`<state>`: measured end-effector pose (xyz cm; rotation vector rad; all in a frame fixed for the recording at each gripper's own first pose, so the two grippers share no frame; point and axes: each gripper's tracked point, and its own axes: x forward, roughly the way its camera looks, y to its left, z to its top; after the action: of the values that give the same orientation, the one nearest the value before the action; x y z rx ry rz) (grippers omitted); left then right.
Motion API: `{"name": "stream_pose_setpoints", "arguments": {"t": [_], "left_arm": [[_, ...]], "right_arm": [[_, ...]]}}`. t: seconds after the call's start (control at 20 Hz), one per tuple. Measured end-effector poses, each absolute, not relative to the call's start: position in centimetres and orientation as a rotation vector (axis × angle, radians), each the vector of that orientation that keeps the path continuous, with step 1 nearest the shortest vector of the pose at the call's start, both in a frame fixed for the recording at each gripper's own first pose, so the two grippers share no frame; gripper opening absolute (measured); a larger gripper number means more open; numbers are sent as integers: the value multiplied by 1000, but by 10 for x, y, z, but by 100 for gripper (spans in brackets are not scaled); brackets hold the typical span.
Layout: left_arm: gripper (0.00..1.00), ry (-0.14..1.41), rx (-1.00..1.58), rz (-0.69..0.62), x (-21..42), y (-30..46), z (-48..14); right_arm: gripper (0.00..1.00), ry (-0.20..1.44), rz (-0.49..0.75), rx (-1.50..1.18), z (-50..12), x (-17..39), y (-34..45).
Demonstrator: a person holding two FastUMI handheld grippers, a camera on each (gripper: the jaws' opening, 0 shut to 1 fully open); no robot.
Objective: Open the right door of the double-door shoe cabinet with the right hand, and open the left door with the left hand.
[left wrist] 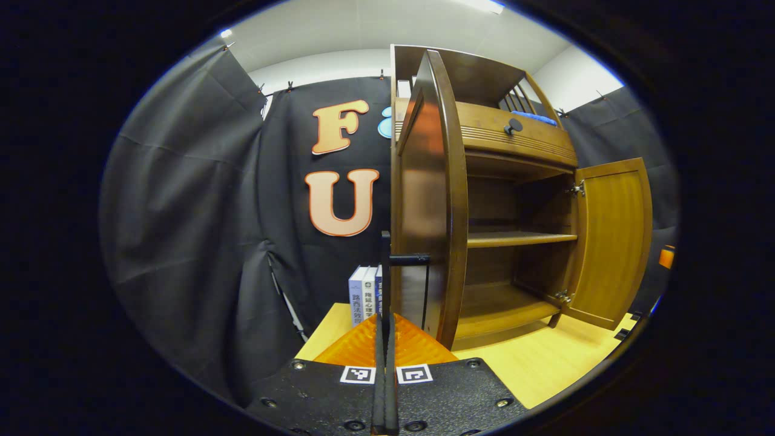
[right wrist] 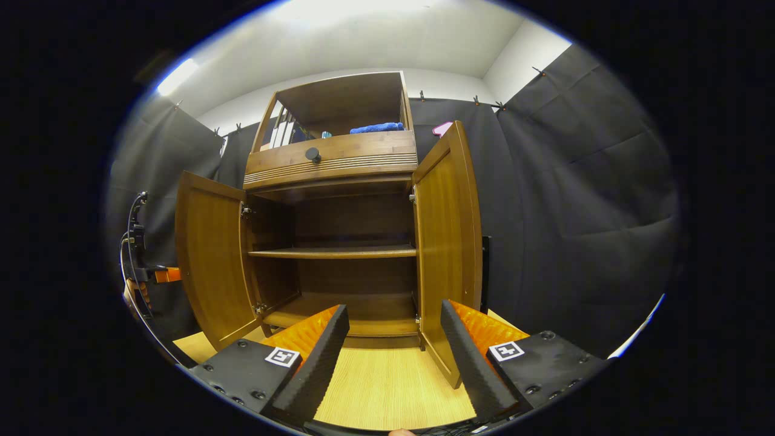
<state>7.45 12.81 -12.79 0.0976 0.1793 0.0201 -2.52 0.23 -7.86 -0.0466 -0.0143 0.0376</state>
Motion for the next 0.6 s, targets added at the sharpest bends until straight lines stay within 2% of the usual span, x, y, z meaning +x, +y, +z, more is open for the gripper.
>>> {"name": "stream_pose_setpoints", "arguments": {"t": [0.1,0.15,0.55,0.6], "left_arm": [[0,187,83,10,69,128,-132],[0,190,78,8,66,129,-132],[0,189,64,12,24,118,-116],[0,185,62,9,20,113,-112]], "right_arm": [[90,-11,40,-49,-80,-24,5],[98,-10,43,-50,-81,-24,6],[98,3,61,-61,-84,-17,14],[90,4,64,-61,-84,-16,15]]}}
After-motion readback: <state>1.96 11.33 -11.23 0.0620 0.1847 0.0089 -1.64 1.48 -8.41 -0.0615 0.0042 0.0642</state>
